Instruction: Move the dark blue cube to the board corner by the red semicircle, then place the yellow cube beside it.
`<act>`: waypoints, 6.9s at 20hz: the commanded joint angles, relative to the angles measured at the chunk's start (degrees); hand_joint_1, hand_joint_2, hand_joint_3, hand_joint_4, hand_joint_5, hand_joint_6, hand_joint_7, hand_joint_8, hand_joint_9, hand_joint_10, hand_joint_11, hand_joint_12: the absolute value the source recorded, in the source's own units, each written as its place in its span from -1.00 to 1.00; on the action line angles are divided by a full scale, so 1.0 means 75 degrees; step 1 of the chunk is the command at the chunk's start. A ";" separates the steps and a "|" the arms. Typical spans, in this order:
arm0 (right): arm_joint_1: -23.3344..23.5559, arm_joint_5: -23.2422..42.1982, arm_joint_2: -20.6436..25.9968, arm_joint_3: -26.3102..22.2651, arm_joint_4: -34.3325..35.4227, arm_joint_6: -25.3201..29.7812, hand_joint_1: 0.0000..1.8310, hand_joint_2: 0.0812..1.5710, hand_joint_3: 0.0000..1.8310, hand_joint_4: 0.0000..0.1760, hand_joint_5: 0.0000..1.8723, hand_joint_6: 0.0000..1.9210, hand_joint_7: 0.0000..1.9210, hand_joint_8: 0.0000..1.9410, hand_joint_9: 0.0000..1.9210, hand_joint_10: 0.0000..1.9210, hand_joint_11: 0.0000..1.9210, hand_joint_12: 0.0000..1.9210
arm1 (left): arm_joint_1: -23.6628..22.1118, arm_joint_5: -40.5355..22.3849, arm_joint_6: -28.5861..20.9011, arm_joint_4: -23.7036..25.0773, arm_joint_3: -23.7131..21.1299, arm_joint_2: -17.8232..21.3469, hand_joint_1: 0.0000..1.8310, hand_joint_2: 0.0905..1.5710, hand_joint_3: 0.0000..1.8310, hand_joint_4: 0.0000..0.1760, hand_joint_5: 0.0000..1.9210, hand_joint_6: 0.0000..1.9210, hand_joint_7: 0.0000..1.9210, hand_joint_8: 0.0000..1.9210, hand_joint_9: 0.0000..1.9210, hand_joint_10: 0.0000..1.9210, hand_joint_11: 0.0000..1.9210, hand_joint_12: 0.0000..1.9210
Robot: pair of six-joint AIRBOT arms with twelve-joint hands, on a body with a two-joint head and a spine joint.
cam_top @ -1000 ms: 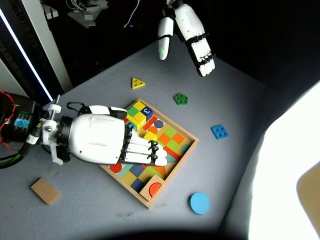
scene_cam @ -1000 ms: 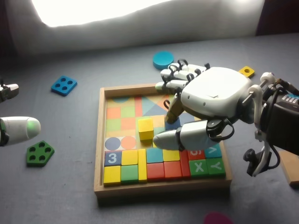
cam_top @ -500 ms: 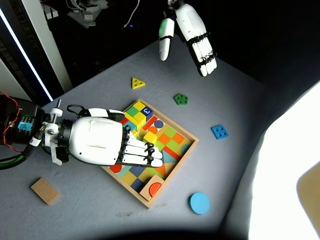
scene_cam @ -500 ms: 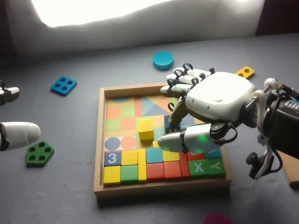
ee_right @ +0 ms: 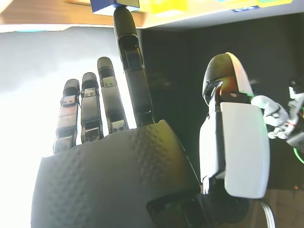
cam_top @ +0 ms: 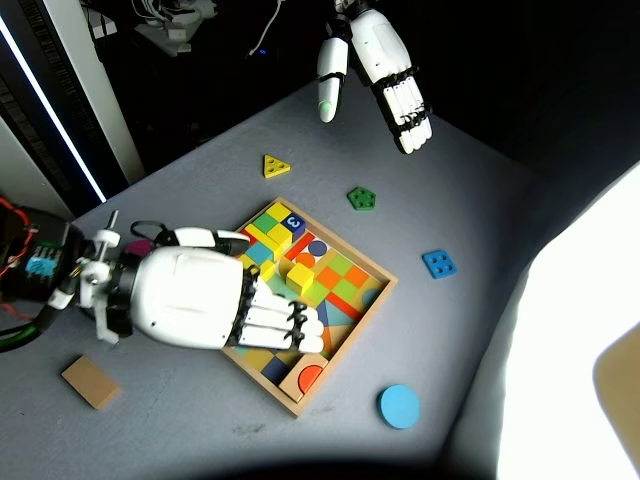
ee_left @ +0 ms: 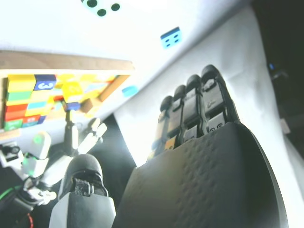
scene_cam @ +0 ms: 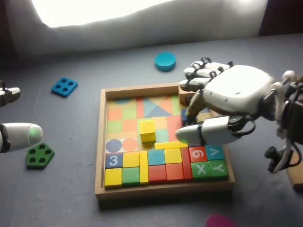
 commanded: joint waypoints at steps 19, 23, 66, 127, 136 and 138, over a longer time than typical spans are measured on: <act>-0.0001 0.0615 -0.0026 0.0855 -0.0068 -0.0026 -1.00 0.38 -1.00 -1.00 -0.04 -1.00 -0.75 -1.00 -0.93 -1.00 -1.00 -1.00 | -0.0077 -0.0720 -0.0283 0.0088 0.0042 0.0084 -1.00 0.36 -1.00 -0.93 -1.00 -1.00 -1.00 -1.00 -1.00 -1.00 -1.00 -1.00; 0.0143 0.0613 -0.0050 0.0965 -0.0067 -0.0025 -1.00 0.38 -1.00 -1.00 -0.03 -0.99 -0.75 -0.99 -0.93 -0.99 -1.00 -1.00 | -0.0078 -0.0731 -0.0324 0.0089 0.0029 0.0090 -1.00 0.36 -1.00 -0.89 -0.97 -0.99 -0.99 -1.00 -1.00 -1.00 -1.00 -1.00; 0.0584 0.0263 -0.1620 0.0687 -0.0071 0.0051 -1.00 0.38 -1.00 -1.00 -0.04 -1.00 -0.74 -1.00 -0.93 -1.00 -1.00 -1.00 | -0.0080 -0.0737 -0.0275 0.0092 0.0055 0.0085 -1.00 0.36 -1.00 -0.88 -0.97 -1.00 -0.99 -1.00 -1.00 -1.00 -1.00 -1.00; 0.2248 -0.1291 0.2564 -0.0650 -0.1696 0.0892 -1.00 0.38 -1.00 -1.00 -0.02 -0.99 -0.72 -0.99 -0.88 -0.99 -0.97 -0.99 | -0.0072 -0.0783 -0.0249 0.0092 0.0026 0.0093 -1.00 0.38 -1.00 -0.80 -0.95 -0.99 -0.97 -0.99 -1.00 -1.00 -1.00 -1.00; 0.2423 -0.1562 0.4278 -0.2067 -0.1391 0.0832 -0.92 0.42 -1.00 -1.00 0.22 -0.94 0.08 -0.97 -0.09 -0.57 -0.68 0.48 | -0.0073 -0.0783 -0.0227 0.0093 0.0020 0.0123 -0.96 0.57 -1.00 -1.00 -0.34 -0.98 -0.09 -0.87 -0.37 0.06 -0.73 0.80; 0.2499 -0.1591 0.4556 -0.2368 -0.1363 0.0824 -0.90 0.44 -1.00 -1.00 0.08 -0.45 0.12 -0.87 -0.24 0.05 -0.62 0.65 | -0.0073 -0.0783 -0.0208 0.0093 0.0015 0.0134 -0.92 0.60 -1.00 -1.00 -0.10 -0.92 0.01 -0.37 -0.17 0.32 -0.48 0.86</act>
